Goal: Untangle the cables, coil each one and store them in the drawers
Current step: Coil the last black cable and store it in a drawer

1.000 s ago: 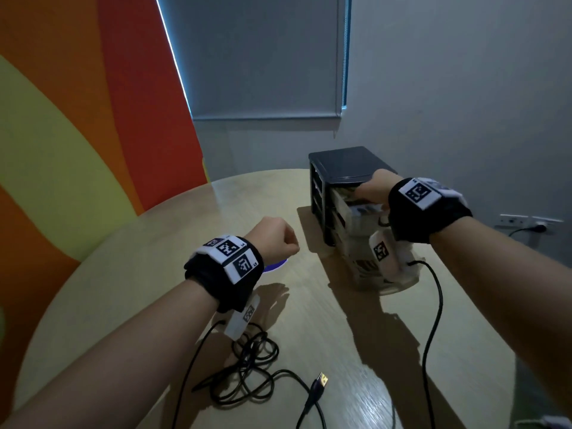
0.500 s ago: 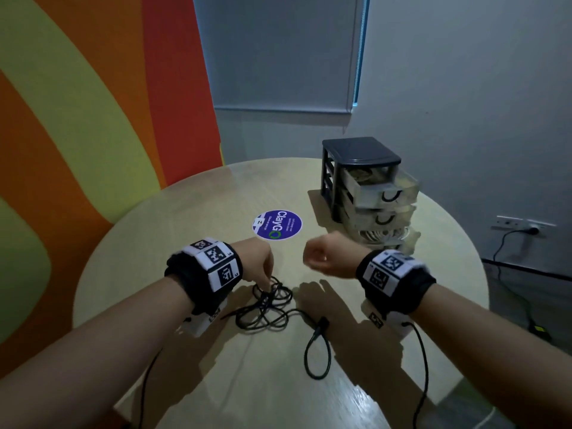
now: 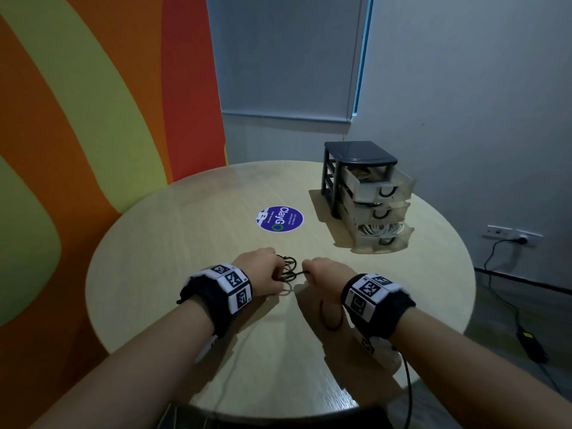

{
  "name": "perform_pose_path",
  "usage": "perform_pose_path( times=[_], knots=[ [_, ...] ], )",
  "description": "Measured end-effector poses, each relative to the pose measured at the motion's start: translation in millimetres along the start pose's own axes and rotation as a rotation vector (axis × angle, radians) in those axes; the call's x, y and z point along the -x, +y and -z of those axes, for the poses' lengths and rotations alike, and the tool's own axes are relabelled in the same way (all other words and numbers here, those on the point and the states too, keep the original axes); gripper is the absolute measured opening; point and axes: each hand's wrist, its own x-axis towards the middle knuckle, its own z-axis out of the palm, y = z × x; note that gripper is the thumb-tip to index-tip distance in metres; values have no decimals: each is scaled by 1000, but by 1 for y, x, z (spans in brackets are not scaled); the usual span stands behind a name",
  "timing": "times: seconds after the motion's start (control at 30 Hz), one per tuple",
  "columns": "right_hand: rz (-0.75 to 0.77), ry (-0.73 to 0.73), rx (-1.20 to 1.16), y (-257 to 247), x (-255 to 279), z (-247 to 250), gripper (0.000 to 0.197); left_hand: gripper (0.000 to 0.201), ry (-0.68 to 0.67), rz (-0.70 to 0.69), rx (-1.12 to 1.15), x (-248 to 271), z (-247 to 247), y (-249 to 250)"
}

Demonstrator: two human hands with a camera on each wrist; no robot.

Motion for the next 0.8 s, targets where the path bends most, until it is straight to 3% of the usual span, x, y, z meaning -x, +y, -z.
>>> perform_pose_path(
  times=[0.17,0.33,0.43,0.6,0.67,0.73,0.8],
  knots=[
    [-127,278,120,10,2,5,30,38,144,52,72,-5,1,-14],
    [-85,594,231,-5,5,8,45,30,307,120,155,-6,1,-22],
    [-95,577,251,-5,0,4,40,18,332,241,187,-6,1,-30],
    [-75,508,237,-10,1,7,36,26,278,527,61,-6,1,-42],
    [-103,477,320,-13,3,8,31,28,263,551,22,-9,0,-42],
    [-112,357,266,-20,3,13,7,30,260,532,19,-12,1,-41],
    [-141,265,286,-16,1,10,22,34,291,463,56,-15,1,-40]
  ],
)
